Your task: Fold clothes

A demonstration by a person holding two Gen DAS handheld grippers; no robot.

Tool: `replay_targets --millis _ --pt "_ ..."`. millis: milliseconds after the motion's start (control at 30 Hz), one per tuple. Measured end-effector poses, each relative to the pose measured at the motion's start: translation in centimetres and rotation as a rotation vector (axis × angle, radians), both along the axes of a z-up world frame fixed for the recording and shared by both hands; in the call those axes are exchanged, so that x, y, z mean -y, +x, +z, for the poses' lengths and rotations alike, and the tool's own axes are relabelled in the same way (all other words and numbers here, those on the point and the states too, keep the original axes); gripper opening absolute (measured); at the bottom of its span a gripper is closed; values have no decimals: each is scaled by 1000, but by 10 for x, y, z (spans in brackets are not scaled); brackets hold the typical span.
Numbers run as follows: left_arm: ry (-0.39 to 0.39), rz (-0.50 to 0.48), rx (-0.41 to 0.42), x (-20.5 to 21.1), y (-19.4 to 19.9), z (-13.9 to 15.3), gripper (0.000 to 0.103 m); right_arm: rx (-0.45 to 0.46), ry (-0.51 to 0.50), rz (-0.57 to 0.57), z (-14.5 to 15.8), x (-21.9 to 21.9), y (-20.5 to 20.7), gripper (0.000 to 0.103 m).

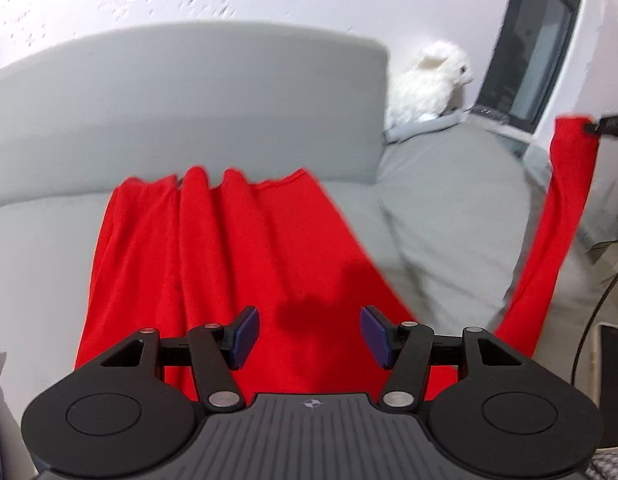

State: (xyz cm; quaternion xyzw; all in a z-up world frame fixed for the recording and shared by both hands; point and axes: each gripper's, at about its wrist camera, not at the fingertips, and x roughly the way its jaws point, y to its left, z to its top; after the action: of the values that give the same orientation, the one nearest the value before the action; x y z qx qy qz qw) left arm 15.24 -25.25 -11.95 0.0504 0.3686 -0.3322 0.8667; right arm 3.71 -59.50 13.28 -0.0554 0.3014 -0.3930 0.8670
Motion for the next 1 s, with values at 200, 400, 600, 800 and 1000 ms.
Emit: replay_targets --millis 200,400,600,800,1000 --pt "-6 -35 18 -7 -27 13 57 80 -218 39 100 -74 -47 8" --pt "26 -88 -16 -8 -46 -1 57 8 -322 36 119 -110 -72 8" --pt "63 -123 -47 1 -49 -20 57 -61 -266 -67 70 -47 -61 8" --pt "96 -116 -97 11 -44 -38 57 -182 -166 -154 2 36 -33 21" --pt "117 -115 -99 -5 -49 -31 57 -198 -65 -199 -35 56 -32 68"
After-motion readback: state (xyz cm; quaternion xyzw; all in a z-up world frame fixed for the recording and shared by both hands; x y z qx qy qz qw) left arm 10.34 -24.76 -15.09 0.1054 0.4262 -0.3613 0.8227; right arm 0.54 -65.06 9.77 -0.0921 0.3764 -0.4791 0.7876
